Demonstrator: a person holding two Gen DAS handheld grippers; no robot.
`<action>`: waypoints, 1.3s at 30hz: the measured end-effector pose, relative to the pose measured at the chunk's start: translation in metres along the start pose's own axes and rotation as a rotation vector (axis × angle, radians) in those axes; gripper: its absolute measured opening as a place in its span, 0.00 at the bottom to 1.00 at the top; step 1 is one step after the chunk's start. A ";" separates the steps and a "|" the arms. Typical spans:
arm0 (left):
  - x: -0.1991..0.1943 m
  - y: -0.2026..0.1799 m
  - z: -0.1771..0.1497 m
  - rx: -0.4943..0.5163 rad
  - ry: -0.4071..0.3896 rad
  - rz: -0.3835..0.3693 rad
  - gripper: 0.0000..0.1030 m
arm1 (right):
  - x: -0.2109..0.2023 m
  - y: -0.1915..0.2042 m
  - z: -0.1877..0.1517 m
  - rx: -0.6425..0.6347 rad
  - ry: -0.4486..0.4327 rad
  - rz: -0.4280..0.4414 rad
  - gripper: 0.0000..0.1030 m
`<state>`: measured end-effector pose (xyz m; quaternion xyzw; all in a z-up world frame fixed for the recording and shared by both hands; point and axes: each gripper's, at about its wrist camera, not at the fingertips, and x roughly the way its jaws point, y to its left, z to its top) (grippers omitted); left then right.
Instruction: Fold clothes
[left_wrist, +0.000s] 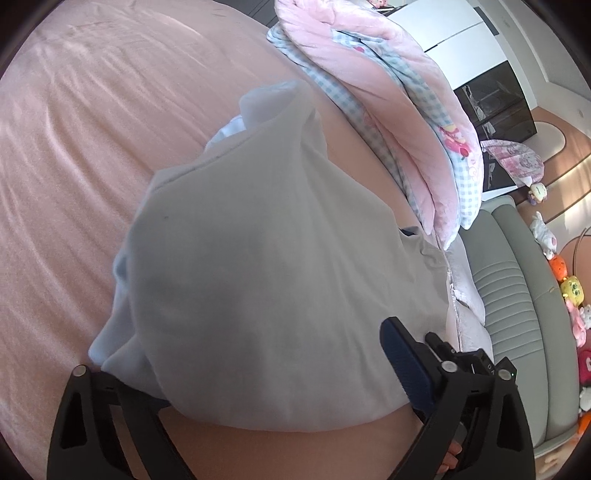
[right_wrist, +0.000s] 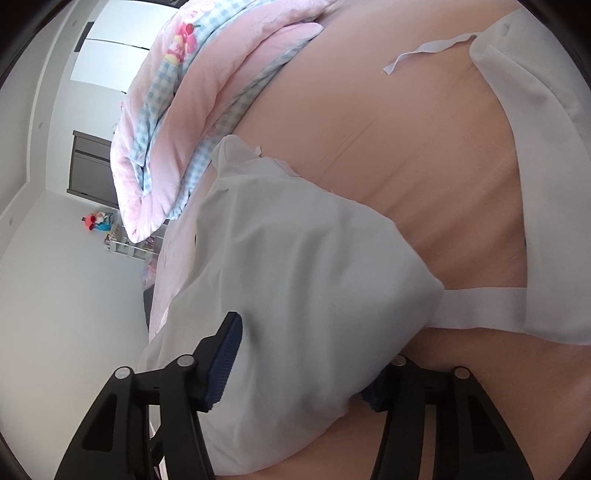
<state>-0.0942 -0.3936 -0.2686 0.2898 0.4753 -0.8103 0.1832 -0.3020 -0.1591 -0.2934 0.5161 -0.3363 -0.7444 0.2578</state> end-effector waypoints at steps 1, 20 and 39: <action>-0.002 0.004 -0.001 -0.021 -0.010 0.001 0.76 | -0.001 -0.003 0.000 0.004 0.001 0.000 0.35; -0.016 0.016 -0.005 -0.084 -0.009 0.054 0.18 | -0.004 0.007 -0.011 -0.088 -0.027 -0.129 0.13; -0.046 0.019 -0.019 -0.060 0.007 0.073 0.15 | -0.038 0.016 -0.043 -0.177 -0.010 -0.176 0.11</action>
